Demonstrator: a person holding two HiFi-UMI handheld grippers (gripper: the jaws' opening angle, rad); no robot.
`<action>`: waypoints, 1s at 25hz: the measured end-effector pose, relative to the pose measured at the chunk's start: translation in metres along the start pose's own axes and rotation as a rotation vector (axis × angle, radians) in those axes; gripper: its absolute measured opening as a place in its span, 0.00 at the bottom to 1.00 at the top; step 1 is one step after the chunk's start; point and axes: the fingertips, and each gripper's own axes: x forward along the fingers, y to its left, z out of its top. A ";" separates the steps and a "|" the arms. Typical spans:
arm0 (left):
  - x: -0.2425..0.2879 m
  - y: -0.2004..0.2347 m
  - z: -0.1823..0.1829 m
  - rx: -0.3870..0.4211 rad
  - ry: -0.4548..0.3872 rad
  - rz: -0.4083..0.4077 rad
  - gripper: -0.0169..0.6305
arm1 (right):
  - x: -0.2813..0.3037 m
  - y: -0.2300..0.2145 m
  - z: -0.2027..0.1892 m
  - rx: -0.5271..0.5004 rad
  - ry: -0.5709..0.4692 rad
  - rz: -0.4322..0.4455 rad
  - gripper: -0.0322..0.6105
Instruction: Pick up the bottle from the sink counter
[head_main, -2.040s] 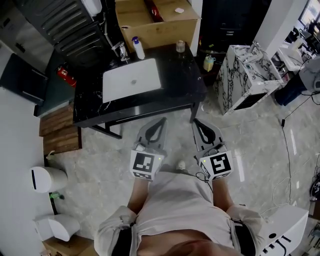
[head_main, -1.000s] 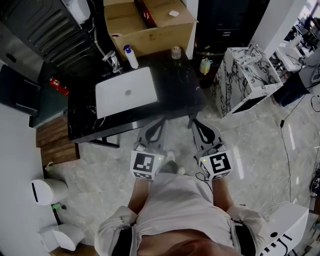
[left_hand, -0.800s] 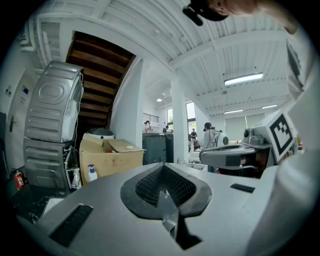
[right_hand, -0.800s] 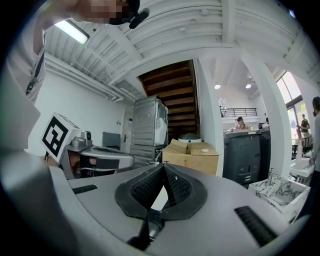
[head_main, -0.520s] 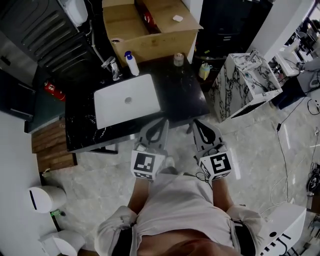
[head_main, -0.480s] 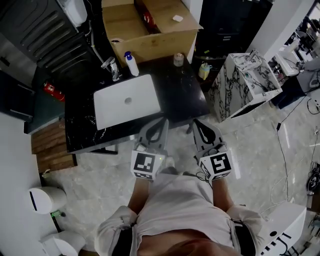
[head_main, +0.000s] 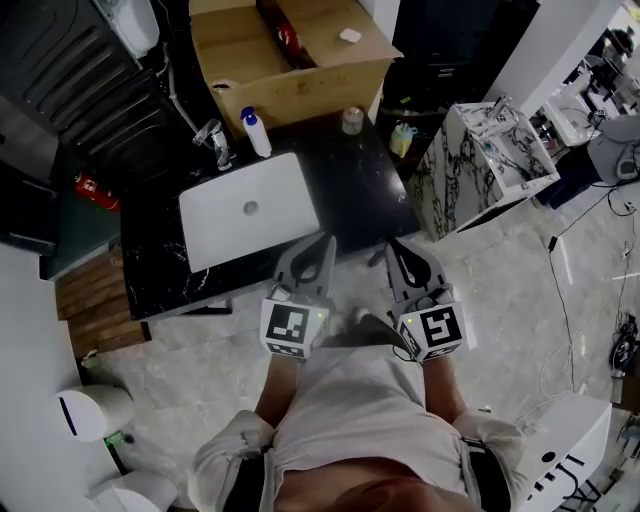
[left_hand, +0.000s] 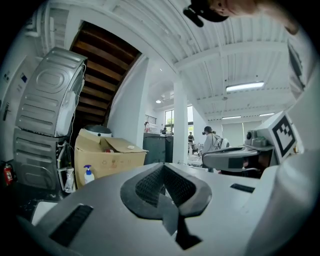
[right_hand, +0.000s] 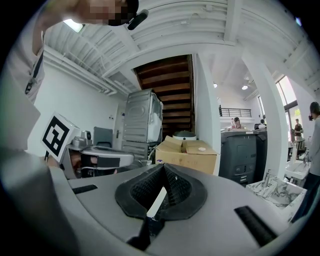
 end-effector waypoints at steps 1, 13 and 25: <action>0.003 0.002 0.000 -0.002 0.003 -0.001 0.03 | 0.003 -0.001 0.000 0.001 0.002 0.000 0.05; 0.038 0.021 -0.002 -0.002 0.022 0.009 0.03 | 0.039 -0.023 -0.002 0.017 0.007 0.025 0.05; 0.104 0.040 -0.002 0.001 0.028 0.026 0.03 | 0.091 -0.074 -0.006 0.041 -0.013 0.060 0.05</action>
